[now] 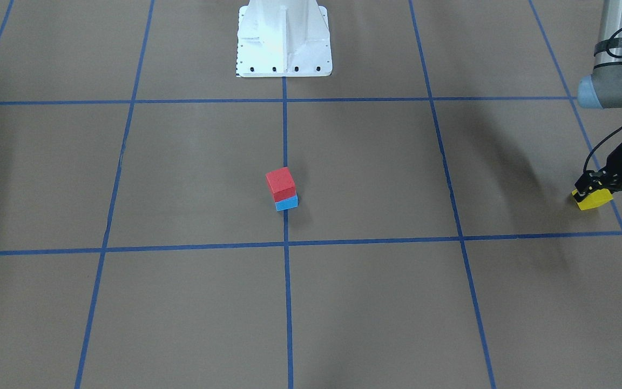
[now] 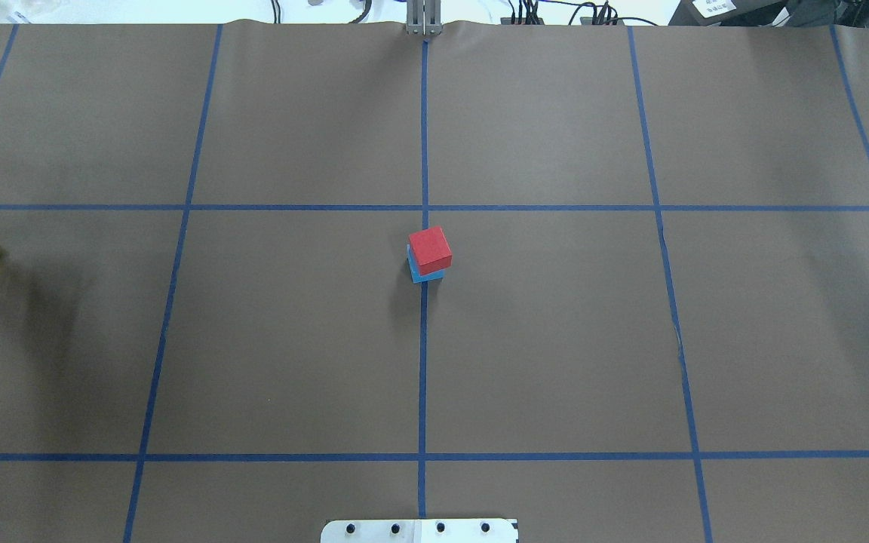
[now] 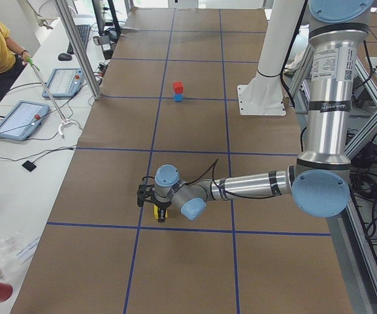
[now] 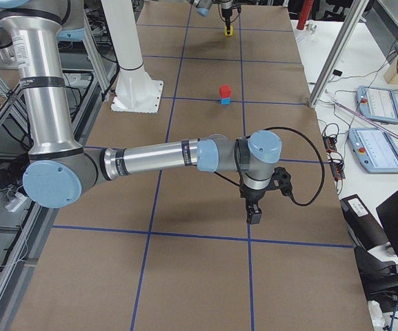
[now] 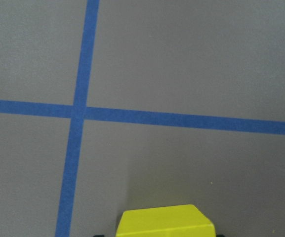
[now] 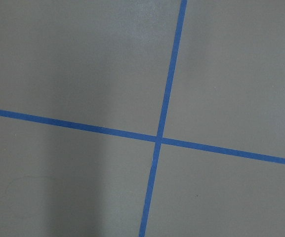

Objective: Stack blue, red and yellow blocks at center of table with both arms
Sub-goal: 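Carry the yellow cube with the left gripper above the red cube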

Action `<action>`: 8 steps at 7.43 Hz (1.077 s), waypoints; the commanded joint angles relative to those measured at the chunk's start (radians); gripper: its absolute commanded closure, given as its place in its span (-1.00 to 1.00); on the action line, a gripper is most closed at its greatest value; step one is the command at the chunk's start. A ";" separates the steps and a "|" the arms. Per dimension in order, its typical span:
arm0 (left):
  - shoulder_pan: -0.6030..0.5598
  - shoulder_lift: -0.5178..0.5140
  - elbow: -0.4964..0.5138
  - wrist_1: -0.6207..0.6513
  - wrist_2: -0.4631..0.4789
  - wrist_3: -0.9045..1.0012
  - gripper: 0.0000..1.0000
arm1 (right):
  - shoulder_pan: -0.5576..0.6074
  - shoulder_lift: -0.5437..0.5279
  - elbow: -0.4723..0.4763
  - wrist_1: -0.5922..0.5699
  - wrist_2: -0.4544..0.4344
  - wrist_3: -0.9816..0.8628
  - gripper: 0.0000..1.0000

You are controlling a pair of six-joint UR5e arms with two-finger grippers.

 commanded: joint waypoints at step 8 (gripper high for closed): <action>0.161 -0.532 -0.395 0.888 -0.039 -0.005 1.00 | 0.000 -0.012 -0.010 -0.002 -0.002 0.013 -1.00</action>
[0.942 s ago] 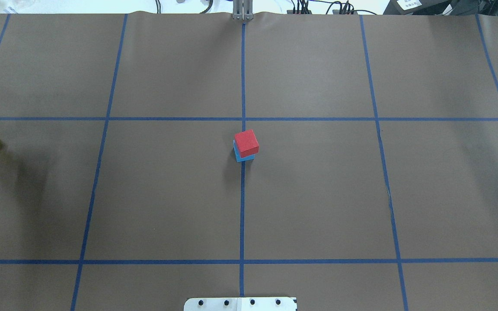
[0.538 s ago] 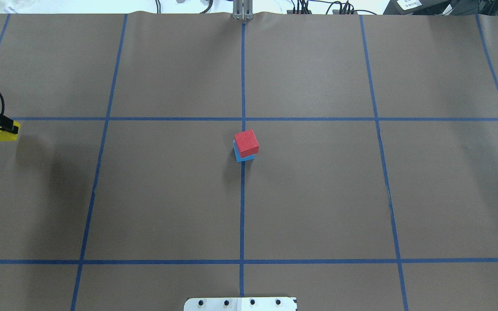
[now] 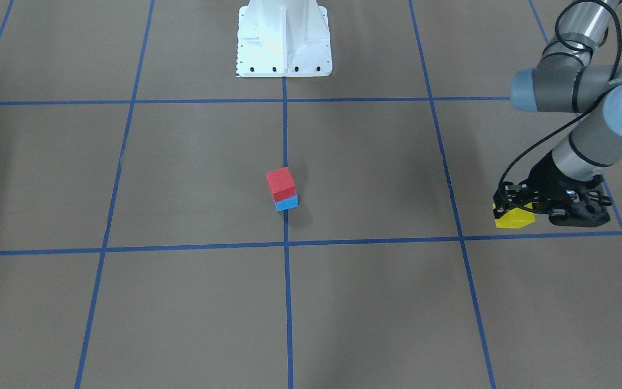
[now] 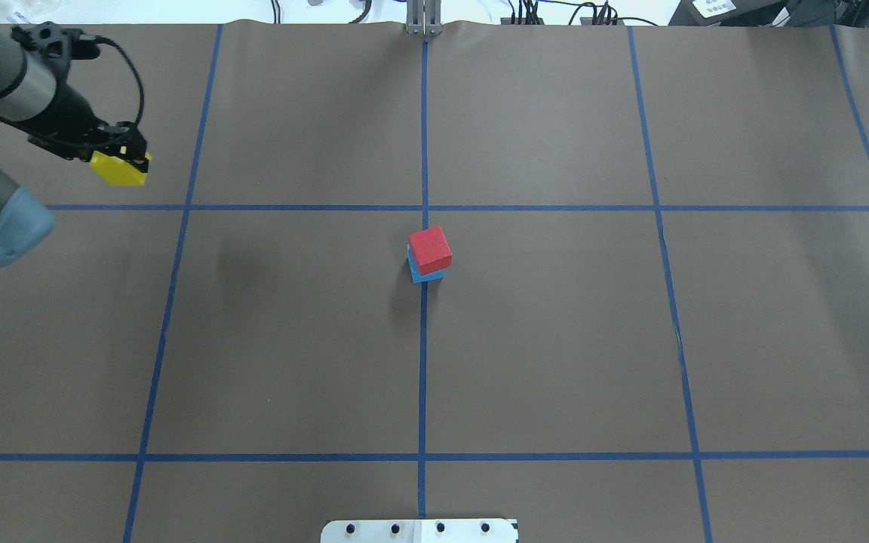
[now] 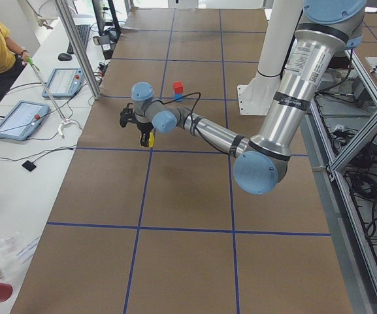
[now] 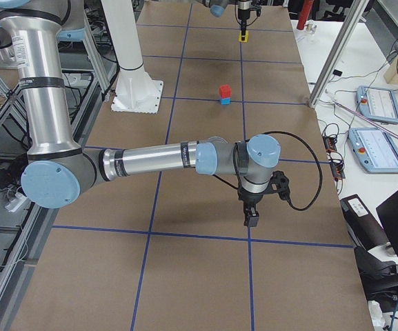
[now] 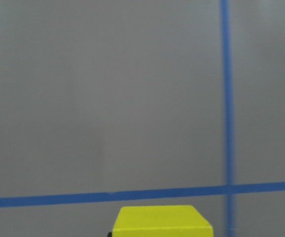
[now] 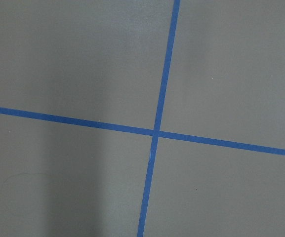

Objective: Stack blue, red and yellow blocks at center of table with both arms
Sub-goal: 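Carry the yellow cube with the left gripper above the red cube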

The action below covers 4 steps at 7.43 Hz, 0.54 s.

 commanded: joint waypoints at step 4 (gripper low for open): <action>0.344 -0.484 -0.053 0.420 0.194 -0.447 1.00 | 0.002 -0.021 0.006 0.000 -0.003 0.001 -1.00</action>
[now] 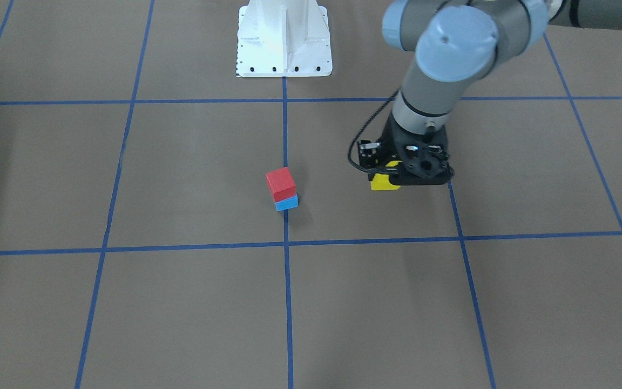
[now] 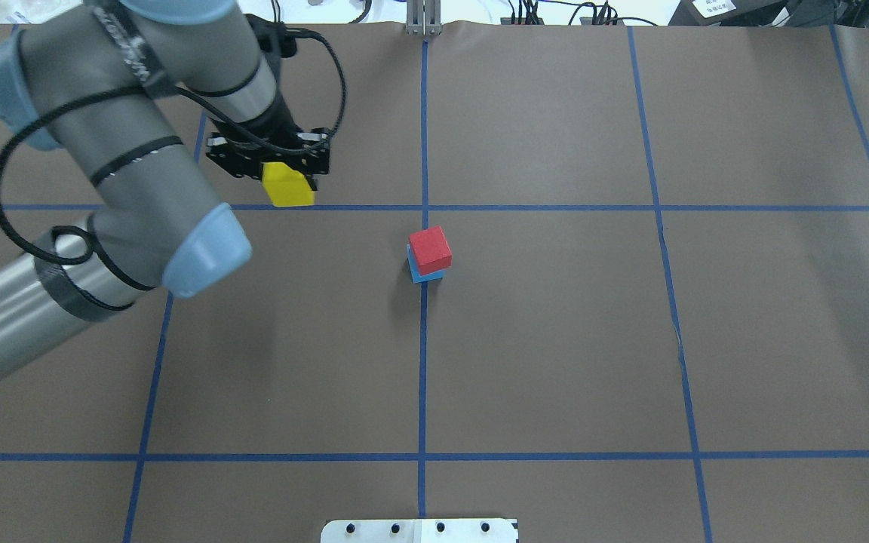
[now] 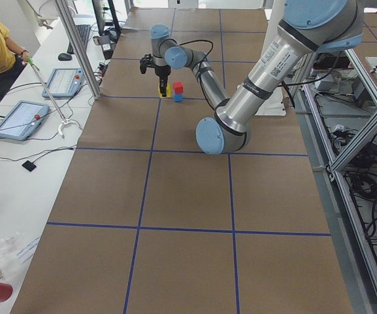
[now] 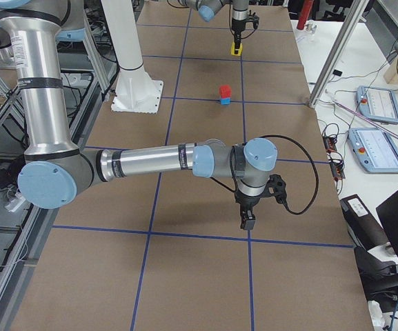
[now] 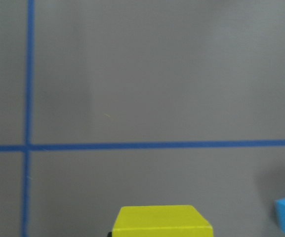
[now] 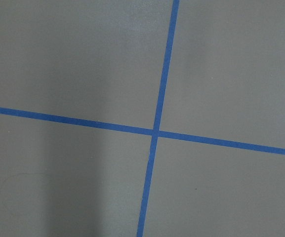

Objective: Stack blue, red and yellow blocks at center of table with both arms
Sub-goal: 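Carry the yellow cube with the left gripper above the red cube, then lower the yellow cube onto the red cube and open the left gripper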

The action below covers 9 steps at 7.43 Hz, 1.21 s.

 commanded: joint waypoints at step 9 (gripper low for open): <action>0.211 -0.225 0.274 -0.078 0.195 -0.331 0.70 | 0.012 -0.001 0.003 0.000 0.004 0.000 -1.00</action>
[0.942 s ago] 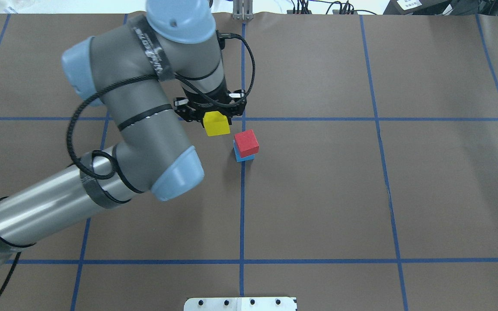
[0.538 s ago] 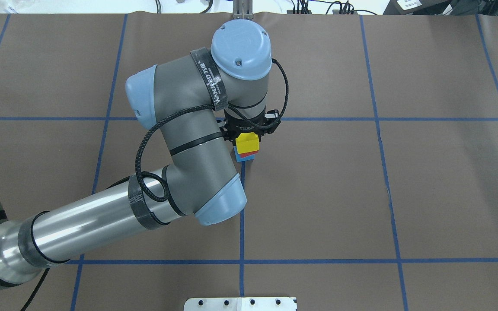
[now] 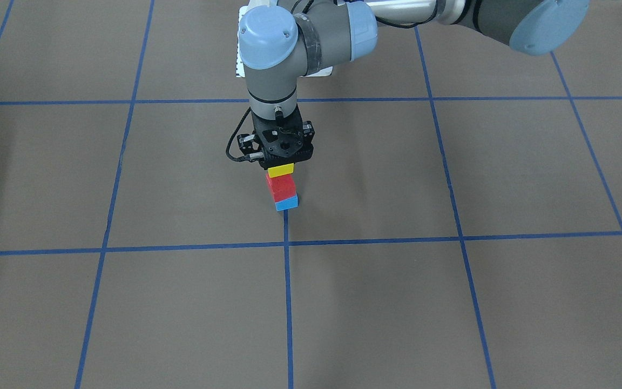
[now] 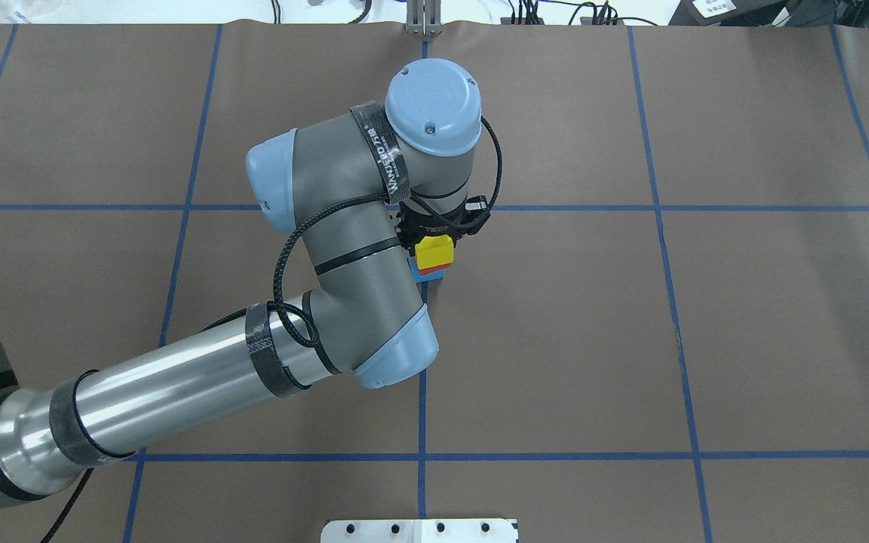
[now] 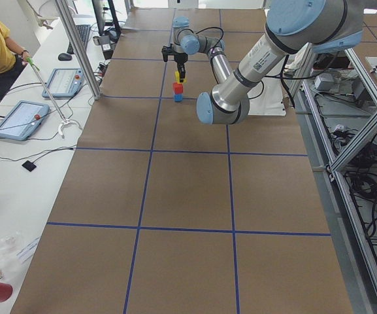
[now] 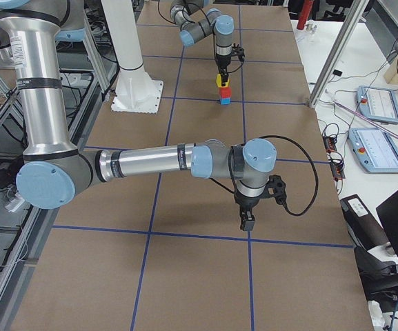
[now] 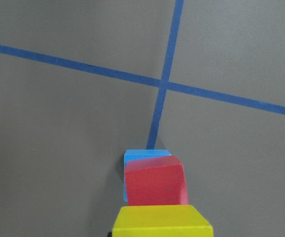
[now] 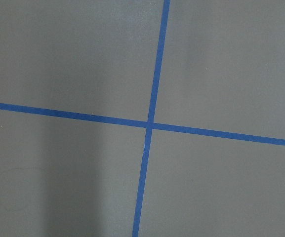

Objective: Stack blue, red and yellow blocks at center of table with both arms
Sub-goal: 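Lower the yellow cube onto the red cube and open the left gripper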

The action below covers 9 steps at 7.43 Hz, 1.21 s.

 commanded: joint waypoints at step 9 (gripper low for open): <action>-0.004 -0.001 0.048 -0.052 0.019 0.009 -0.50 | 0.000 0.001 -0.003 0.000 -0.002 0.000 -1.00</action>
